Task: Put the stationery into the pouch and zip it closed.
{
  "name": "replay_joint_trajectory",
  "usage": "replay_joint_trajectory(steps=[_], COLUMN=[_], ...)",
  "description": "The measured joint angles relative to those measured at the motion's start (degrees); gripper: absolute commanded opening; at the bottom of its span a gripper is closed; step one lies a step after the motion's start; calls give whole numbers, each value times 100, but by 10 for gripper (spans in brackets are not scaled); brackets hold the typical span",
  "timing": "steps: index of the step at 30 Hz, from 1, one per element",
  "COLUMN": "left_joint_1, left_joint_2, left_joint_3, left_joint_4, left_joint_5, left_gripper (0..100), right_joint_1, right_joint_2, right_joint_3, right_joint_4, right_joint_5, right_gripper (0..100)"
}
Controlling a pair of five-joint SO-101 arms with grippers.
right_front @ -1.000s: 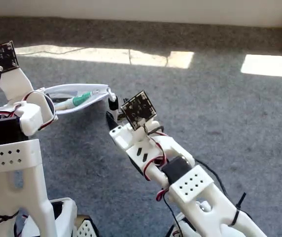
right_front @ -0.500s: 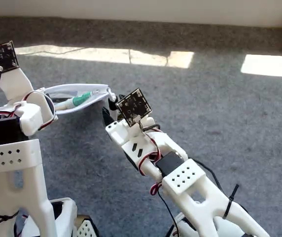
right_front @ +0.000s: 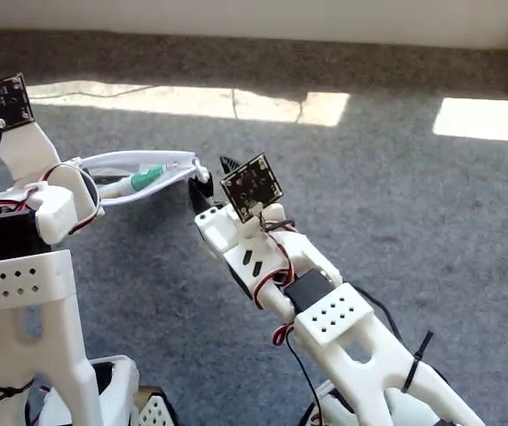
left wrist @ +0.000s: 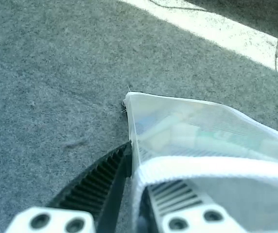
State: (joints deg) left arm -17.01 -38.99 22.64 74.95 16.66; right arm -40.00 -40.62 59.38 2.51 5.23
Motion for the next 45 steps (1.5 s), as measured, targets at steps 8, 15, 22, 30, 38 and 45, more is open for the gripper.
replay_joint_trajectory(steps=[8, 15, 22, 30, 38, 45], left_joint_1=[0, 0, 0, 185, 624, 967], left_joint_2=[0, -62, -53, 0, 9, 9], left_joint_3=[0, 141, 149, 158, 211, 211], left_joint_4=[0, -105, -167, -167, -229, -404], left_joint_5=[0, 0, 0, -281, -290, -290], left_gripper=[7, 7, 8, 217, 249, 249], right_joint_1=[9, 18, 141, 202, 202, 211], right_joint_2=[0, 0, -9, -387, -1266, -1881], right_joint_3=[0, 0, -9, -105, -105, -105], right_joint_4=[0, 0, 580, 1873, 3042, 3780], right_joint_5=[0, 0, 0, 554, 747, 747], right_gripper=[8, 5, 5, 5, 5, 5])
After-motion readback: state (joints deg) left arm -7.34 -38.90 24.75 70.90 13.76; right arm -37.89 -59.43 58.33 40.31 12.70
